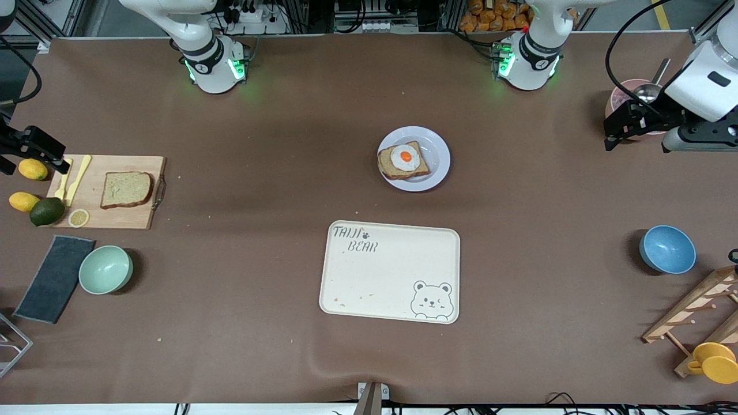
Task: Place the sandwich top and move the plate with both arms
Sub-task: 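Reach the right gripper toward the bread slice on the cutting board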
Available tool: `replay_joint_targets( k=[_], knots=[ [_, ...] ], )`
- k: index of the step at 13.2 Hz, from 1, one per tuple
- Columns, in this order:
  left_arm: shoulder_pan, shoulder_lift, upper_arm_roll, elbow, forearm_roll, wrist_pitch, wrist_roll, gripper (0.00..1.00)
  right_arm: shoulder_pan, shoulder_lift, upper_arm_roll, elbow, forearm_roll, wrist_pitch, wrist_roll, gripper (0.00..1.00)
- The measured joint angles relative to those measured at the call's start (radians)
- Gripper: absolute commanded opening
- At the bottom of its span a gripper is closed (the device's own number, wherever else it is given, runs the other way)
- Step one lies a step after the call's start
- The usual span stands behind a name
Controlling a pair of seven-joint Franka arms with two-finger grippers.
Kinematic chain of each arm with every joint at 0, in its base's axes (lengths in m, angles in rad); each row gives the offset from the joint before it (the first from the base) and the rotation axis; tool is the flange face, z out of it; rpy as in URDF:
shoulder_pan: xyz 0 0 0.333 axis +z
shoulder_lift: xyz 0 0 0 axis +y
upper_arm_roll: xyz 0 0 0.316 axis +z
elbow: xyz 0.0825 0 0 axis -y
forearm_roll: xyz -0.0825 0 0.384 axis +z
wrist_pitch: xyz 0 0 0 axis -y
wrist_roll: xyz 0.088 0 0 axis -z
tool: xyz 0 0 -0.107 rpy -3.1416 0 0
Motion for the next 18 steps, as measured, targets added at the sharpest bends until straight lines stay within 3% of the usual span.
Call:
replay_joint_targets(
  k=[9, 16, 18],
  knots=[
    [-0.002, 0.008, -0.005, 0.001, -0.03, -0.012, 0.0, 1.0, 0.0, 0.008, -0.007, -0.001, 0.0, -0.003, 0.002, 1.0],
    [-0.003, 0.012, -0.019, 0.003, -0.032, -0.012, 0.0, 1.0, -0.027, 0.137, -0.012, -0.003, -0.017, -0.015, -0.012, 1.0],
    [-0.002, 0.014, -0.019, 0.003, -0.032, -0.012, 0.0, 1.0, -0.082, 0.183, -0.014, -0.016, -0.017, -0.024, -0.058, 0.78]
  ],
)
